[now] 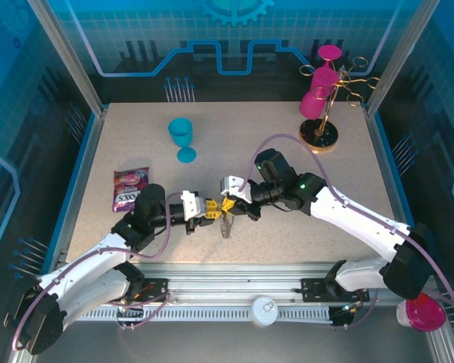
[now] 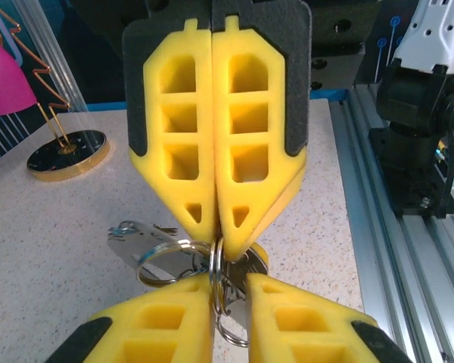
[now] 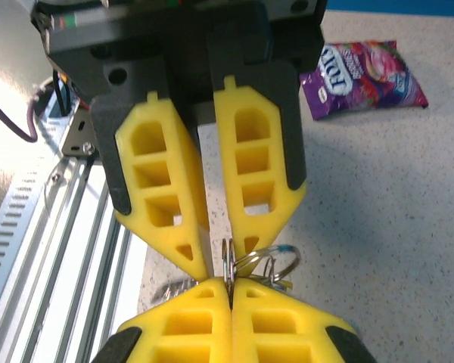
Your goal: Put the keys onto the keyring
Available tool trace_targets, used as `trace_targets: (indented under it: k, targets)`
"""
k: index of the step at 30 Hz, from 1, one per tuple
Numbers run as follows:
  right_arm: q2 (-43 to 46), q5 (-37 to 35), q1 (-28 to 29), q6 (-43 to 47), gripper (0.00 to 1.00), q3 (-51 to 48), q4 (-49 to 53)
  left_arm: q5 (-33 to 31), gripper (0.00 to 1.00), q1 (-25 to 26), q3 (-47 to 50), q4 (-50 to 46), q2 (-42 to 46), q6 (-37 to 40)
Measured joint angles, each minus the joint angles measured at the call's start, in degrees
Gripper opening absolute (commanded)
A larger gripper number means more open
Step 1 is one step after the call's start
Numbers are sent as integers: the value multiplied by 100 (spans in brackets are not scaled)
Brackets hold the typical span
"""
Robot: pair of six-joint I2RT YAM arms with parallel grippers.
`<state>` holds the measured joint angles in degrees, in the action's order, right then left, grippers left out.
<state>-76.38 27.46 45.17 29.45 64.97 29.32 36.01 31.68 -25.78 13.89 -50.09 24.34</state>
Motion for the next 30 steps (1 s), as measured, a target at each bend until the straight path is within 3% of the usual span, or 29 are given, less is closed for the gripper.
trace_targets:
  k: [8,16,19,22,23,30]
  targets:
    - [-374,-363,142,437,0,529,785,0,12,0,-118,-293,-105,105]
    - [-428,-348,168,492,0,629,933,28,0,0,-219,-503,-184,168]
    - [-428,-345,168,485,1,632,946,33,0,0,-232,-546,-184,216]
    - [-396,-343,155,339,34,562,835,20,0,0,-236,-549,-181,251]
    - [-326,-291,125,236,40,431,673,0,0,0,-236,-549,-181,262]
    - [549,83,-535,-905,38,-833,-605,-20,0,7,-195,-267,-15,212]
